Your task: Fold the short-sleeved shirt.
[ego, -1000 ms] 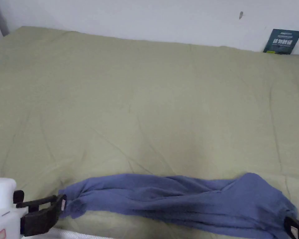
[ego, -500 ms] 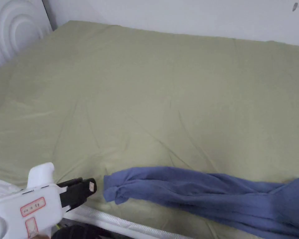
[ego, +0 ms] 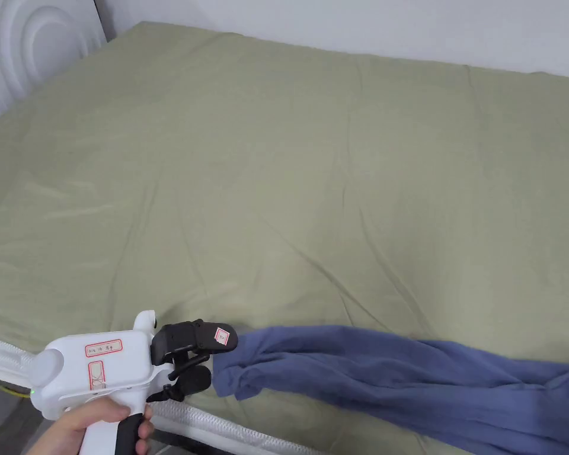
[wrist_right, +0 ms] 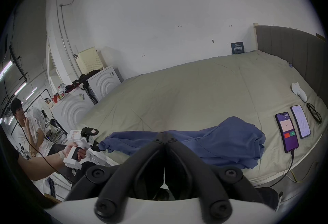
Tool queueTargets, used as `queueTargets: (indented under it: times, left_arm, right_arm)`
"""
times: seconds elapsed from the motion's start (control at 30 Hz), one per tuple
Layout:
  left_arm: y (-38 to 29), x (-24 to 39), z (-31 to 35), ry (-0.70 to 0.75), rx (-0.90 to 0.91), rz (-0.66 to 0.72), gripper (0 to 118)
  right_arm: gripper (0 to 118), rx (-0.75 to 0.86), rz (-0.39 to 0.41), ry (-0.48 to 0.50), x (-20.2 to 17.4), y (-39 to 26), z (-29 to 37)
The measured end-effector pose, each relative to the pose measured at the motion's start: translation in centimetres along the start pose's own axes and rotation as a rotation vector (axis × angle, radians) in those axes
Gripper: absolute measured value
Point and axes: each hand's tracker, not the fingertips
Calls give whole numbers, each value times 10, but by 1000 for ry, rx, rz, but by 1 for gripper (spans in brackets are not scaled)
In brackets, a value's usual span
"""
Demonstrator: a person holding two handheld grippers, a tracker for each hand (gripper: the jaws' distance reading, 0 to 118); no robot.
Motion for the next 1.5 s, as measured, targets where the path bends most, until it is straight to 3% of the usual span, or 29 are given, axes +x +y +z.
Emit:
queueTargets:
  times: [0.03, 0.13, 0.33, 0.37, 0.4, 0.43, 0.5, 0.63, 0.83, 1.13, 1.23, 1.4, 1.5]
  left_arm:
    - [3, -8, -5, 4, 31, -59, 118]
    - [-2, -8, -19, -196, 39, 14, 118]
    - [-28, 12, -62, -128, -27, -180, 117]
    - [-31, 16, -62, -106, -32, -185, 104]
    - [-35, 22, -62, -83, -26, -201, 44]
    - [6, 14, -47, -18, 12, -235, 20]
    - [13, 15, -48, 93, 29, -214, 20]
    - [10, 29, -50, 105, 1, -243, 20]
    - [10, 61, -39, 260, 140, -277, 19]
    - [65, 67, -6, 440, 212, -325, 19]
    - [65, 86, -8, 655, 200, -440, 19]
    - [1, 155, -59, 860, 265, -714, 19]
    - [-25, 162, -106, 956, 265, -798, 19]
  right_arm:
    - [0, -3, 0, -2, 0, 1, 0]
    - [0, -14, 1, -6, -1, 2, -3]
    - [0, -30, -6, -5, -4, 5, -13]
    - [0, -28, -9, -4, -4, 6, -12]
    - [0, -26, -11, 0, -4, 6, -12]
    - [0, -26, -12, 3, -4, 5, -13]
    - [0, -30, -13, 2, -10, 7, -14]
    - [0, -36, -31, 7, -11, 6, -16]
    - [0, -32, -39, 7, -13, 7, -15]
    - [0, -21, -49, 15, -7, 6, -6]
    - [0, -22, -50, 19, -6, 4, -4]
    - [0, -20, -59, 32, 4, -4, 0]
    - [0, -17, -81, 40, 10, -7, 0]
